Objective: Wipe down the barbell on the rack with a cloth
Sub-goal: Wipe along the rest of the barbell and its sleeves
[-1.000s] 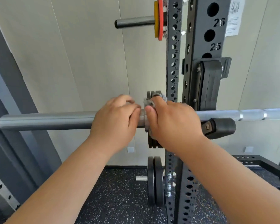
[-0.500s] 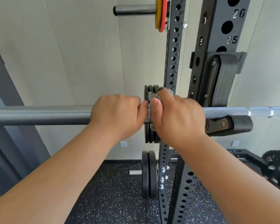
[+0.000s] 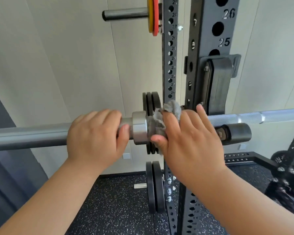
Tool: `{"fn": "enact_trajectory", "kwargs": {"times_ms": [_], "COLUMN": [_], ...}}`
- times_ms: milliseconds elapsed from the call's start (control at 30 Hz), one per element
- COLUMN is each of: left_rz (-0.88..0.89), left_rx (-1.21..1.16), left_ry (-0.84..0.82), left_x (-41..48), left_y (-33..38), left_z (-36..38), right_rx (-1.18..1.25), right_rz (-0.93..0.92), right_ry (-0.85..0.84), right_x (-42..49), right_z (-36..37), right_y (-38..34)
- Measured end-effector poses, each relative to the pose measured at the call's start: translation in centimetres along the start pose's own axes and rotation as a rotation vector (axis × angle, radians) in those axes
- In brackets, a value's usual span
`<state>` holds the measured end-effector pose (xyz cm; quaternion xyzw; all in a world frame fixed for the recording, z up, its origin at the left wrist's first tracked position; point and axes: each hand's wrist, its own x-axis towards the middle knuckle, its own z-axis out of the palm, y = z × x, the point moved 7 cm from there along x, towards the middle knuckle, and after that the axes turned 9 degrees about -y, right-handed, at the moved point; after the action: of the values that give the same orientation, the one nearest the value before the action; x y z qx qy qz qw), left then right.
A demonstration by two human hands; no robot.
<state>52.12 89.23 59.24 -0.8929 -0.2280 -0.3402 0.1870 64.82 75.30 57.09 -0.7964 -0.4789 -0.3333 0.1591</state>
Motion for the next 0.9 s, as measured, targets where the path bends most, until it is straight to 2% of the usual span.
{"fn": "enact_trajectory", "kwargs": {"times_ms": [133,267,300,433,567,667,833,900], "left_rz": [-0.086,-0.215,-0.210,-0.094,-0.155,-0.178,-0.199,-0.196], "left_rx": [-0.037,-0.460,-0.485,-0.187,-0.199,-0.199,-0.257,-0.277], "left_ry": [-0.053,-0.108,-0.147,-0.345,-0.350,-0.345,-0.386,-0.389], "left_x": [0.0,2.6,3.4,4.4,4.3,4.4,4.2,4.1], "left_y": [0.3,0.2,0.7,3.6,2.9,3.1,2.9,3.0], "left_z": [-0.3,-2.5,-2.5,-0.4,0.2,0.3,0.4,0.3], "right_rx": [0.016,0.101,0.071,-0.149,-0.346,-0.345,-0.189,-0.186], "right_rz": [0.077,-0.077,-0.113,-0.154,-0.205,-0.250,-0.418,-0.419], "right_ry": [-0.130,-0.292,-0.337,-0.356,-0.439,-0.452,-0.430,-0.450], "right_x": [0.8,1.9,1.7,1.7,1.6,1.8,2.8,2.9], "right_z": [-0.4,0.5,0.6,-2.3,-3.2,-3.1,-2.1,-2.6], "right_y": [0.6,-2.6,-2.7,0.0,4.5,3.7,0.8,1.3]}}
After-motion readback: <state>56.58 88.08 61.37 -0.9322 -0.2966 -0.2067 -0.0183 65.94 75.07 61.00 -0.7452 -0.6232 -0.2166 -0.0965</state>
